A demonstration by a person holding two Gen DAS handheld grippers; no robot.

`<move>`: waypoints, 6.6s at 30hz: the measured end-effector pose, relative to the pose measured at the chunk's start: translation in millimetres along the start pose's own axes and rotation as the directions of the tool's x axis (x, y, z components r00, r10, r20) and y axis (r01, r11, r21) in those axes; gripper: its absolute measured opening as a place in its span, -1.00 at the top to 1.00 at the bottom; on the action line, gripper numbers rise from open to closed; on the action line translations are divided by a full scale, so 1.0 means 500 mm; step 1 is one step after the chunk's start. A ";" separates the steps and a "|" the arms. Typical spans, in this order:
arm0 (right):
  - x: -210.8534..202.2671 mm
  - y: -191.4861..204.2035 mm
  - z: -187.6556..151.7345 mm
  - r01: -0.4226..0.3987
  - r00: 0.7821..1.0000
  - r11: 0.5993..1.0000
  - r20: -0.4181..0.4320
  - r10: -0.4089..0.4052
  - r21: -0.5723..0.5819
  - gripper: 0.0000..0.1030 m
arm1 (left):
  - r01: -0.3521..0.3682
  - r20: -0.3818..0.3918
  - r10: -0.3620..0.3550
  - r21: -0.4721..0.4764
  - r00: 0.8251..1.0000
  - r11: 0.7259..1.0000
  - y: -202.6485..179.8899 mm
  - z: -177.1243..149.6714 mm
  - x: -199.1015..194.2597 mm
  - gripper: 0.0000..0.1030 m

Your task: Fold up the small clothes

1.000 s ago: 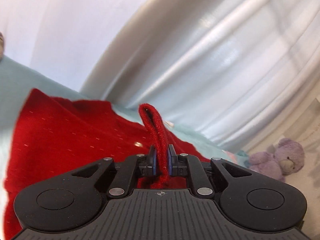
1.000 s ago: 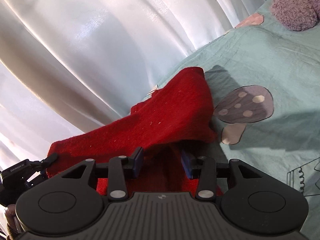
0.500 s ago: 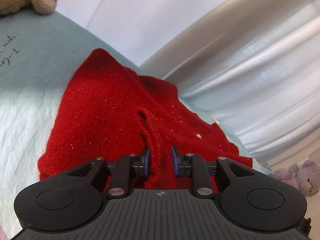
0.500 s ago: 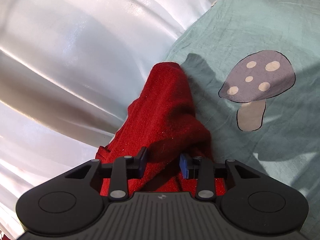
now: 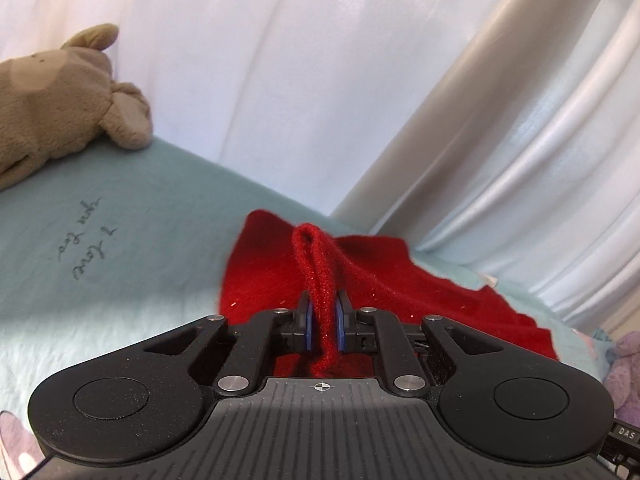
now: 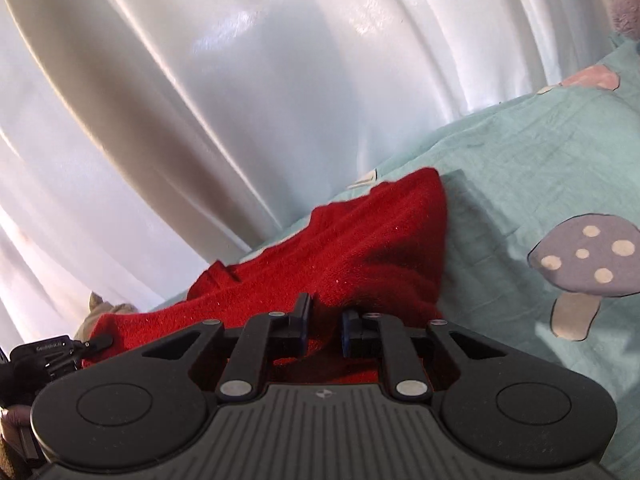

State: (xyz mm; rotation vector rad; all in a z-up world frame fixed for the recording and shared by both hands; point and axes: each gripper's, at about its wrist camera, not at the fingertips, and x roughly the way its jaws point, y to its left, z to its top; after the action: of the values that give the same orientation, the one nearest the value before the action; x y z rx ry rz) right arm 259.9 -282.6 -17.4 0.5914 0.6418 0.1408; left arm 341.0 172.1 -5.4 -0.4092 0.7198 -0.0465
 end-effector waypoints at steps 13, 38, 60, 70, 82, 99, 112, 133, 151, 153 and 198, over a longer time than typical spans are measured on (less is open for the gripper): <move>0.011 -0.011 -0.017 0.079 0.996 0.997 -0.053 -0.079 0.006 0.51 | -0.042 -0.050 0.043 0.017 0.998 0.999 0.014 -0.038 0.034 0.73; 0.043 0.031 -0.035 0.305 0.942 0.897 -0.038 -0.334 -0.320 0.79 | -0.083 -0.072 0.088 0.062 0.993 0.995 0.003 -0.064 0.043 0.65; 0.065 0.153 -0.055 0.234 0.963 0.857 -0.011 -0.269 -0.460 0.46 | -0.076 -0.056 0.086 0.159 0.995 0.984 -0.083 -0.063 0.049 -0.37; 0.106 0.163 -0.101 0.258 0.953 0.746 0.033 -0.303 -0.613 0.47 | -0.162 0.002 0.170 0.316 0.986 0.935 -0.117 -0.104 0.057 -0.41; 0.083 0.161 -0.117 0.247 0.954 0.668 0.058 -0.293 -0.702 0.46 | -0.257 -0.016 0.285 0.390 0.958 0.884 -0.153 -0.107 0.059 -0.48; -0.313 -0.010 -0.102 0.096 0.961 0.931 -0.212 -0.179 -0.353 -0.09 | -0.166 -0.247 0.184 0.092 0.951 0.982 0.037 -0.257 -0.335 -0.65; -0.395 -0.186 -0.177 0.031 0.900 0.999 -0.434 -0.033 -0.011 -0.09 | -0.149 -0.469 0.087 -0.097 0.879 0.984 0.141 -0.341 -0.387 -0.20; -0.391 -0.226 -0.207 -0.075 0.841 0.985 -0.520 0.146 0.154 0.02 | 0.043 -0.529 -0.179 -0.259 0.830 0.965 0.178 -0.361 -0.387 0.31; -0.377 -0.140 -0.125 -0.150 0.895 0.976 -0.398 0.203 0.160 0.70 | 0.331 -0.277 -0.436 -0.352 0.857 0.875 0.079 -0.203 -0.399 0.70; -0.356 -0.128 -0.094 -0.158 0.907 0.974 -0.366 0.209 0.163 0.71 | 0.343 -0.234 -0.431 -0.336 0.872 0.877 0.062 -0.161 -0.383 0.70; -0.074 -0.081 0.013 -0.137 0.977 0.895 -0.209 0.050 -0.425 0.77 | 0.192 -0.197 -0.189 0.000 0.962 0.981 0.082 -0.126 -0.121 0.76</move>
State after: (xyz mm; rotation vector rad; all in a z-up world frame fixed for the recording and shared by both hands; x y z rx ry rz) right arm 232.4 -330.4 -16.6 0.1707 0.7412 0.4273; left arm 250.3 199.0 -25.3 -0.4592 0.8719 -0.2783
